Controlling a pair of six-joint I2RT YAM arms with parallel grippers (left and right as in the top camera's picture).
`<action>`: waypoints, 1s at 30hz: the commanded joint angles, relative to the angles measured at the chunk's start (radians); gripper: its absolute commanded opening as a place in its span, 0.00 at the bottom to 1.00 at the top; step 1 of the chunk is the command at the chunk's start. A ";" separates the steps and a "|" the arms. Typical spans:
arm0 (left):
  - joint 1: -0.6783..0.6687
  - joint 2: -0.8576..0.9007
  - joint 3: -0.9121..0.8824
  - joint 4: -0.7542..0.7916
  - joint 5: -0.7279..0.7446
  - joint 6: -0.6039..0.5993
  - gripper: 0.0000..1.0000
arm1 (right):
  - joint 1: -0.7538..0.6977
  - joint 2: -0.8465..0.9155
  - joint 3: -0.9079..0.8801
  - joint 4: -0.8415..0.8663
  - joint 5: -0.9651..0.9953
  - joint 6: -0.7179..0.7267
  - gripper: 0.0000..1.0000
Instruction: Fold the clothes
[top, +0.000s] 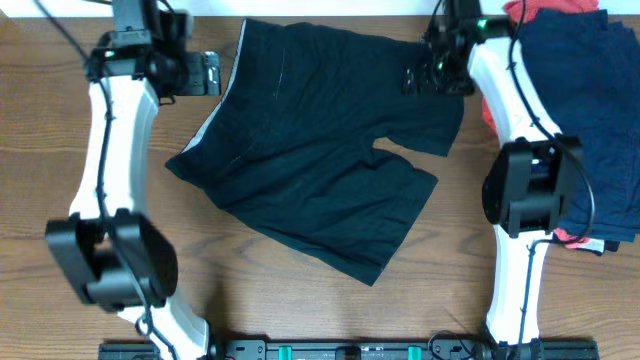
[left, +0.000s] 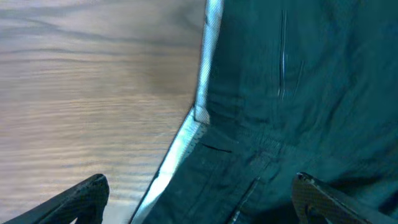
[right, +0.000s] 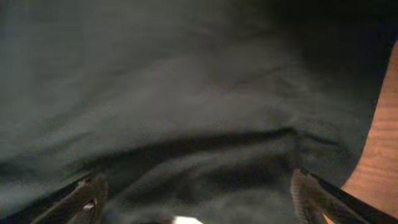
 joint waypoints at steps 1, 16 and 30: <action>-0.011 0.096 -0.013 0.005 0.036 0.135 0.91 | 0.001 -0.014 0.133 -0.100 -0.142 -0.085 0.90; -0.022 0.268 -0.017 0.038 0.059 0.194 0.36 | 0.050 -0.014 0.213 -0.172 -0.140 -0.110 0.79; -0.022 0.307 -0.017 0.160 0.058 0.164 0.24 | 0.055 -0.014 0.213 -0.174 -0.140 -0.110 0.77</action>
